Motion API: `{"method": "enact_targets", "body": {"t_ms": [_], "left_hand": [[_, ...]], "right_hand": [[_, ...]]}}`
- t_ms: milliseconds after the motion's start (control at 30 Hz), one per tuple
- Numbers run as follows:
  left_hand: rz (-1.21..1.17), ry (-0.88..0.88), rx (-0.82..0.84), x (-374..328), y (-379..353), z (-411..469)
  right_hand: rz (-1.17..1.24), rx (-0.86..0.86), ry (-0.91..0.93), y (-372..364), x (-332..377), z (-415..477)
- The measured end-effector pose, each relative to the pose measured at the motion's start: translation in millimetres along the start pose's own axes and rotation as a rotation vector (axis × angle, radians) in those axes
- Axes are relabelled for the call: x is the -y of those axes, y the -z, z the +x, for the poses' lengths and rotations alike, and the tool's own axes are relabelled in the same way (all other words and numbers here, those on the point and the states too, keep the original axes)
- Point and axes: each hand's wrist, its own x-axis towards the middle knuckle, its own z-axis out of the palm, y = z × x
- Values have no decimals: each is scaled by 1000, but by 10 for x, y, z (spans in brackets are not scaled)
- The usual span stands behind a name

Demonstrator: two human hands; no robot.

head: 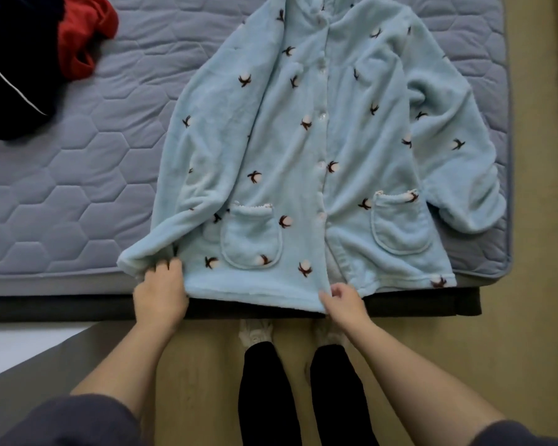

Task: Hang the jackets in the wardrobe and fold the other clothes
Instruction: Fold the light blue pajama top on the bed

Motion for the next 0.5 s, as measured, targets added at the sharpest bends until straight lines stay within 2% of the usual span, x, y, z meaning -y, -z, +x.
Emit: {"method": "enact_targets", "body": {"t_ms": [67,100,167,200,267,367,500], "left_hand": [[17,132,304,-51,-4,-65],[2,187,471,-105,15,-99],[-91,176,733,-281,30,-167],[-177,128,793,-404,15,-206],[-388,35,749,-731,-49,-279],[-840,49,686,-1373,-98,-366],[-1024,77,827,-2173,-159,-405]], "right_hand": [[49,84,-77,105,-167,-37],[92,68,-120,155,-240,-31],[200,-57,-191,289,-376,42],[246,-135,-216,364,-445,94],[298,-255,-250,520,-554,206],[287,-317,-268,757,-660,351],[332,-388,-296,1074,-809,483]]}}
